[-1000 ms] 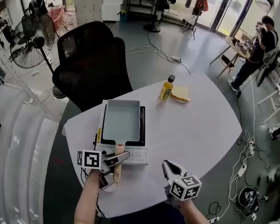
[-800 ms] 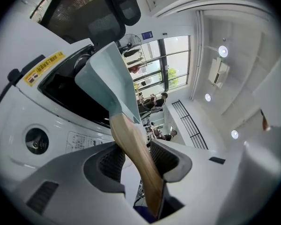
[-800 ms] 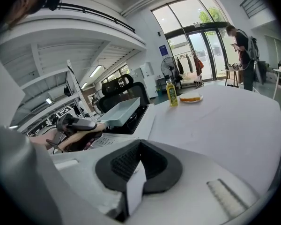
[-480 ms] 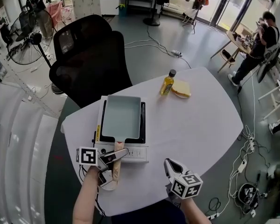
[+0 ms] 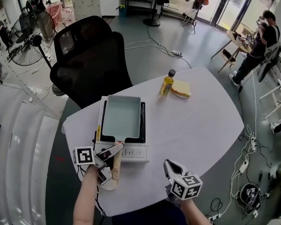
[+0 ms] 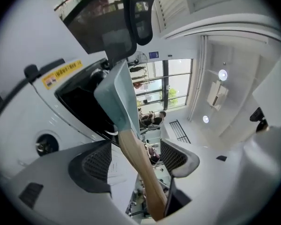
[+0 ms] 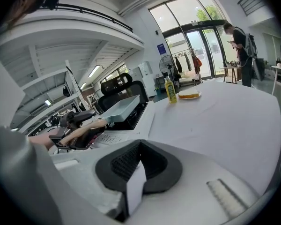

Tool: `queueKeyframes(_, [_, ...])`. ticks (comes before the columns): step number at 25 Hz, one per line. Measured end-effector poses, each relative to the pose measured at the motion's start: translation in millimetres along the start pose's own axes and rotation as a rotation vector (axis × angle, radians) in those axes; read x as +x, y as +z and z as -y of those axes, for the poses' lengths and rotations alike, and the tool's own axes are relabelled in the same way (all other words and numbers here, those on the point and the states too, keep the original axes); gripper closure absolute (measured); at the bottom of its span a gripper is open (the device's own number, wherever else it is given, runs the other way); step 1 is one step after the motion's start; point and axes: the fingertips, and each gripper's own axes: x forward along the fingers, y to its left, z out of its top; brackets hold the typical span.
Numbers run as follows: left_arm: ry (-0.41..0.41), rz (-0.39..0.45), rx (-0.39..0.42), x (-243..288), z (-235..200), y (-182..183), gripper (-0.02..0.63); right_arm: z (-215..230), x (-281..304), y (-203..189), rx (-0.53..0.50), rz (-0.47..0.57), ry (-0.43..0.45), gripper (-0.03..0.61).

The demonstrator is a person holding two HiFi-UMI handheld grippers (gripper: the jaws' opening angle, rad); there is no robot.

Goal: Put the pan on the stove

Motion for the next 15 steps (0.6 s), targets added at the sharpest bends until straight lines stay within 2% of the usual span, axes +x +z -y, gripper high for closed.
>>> queueKeyframes(3, [0.162,0.043,0.105,-24.2,-22.1,12.2,0.281,-4.8,-3.5,7.2,-0.005,0.020,0.015,0.578])
queueKeyframes(5, [0.229,0.064,0.177,-38.3,-24.0,17.9,0.279,-8.4,-6.2,11.7,-0.011,0.031,0.025,0.578])
queueKeyframes(9, [0.304,0.101,0.311,-60.6,-7.8,22.0,0.278,-18.7,-9.8,22.0,-0.011,0.063,0.060,0.578])
queueKeyframes(15, [0.350,0.102,0.518,-82.6,26.8,4.2,0.278,-42.7,-11.8,31.3,-0.040,0.093,0.131,0.578])
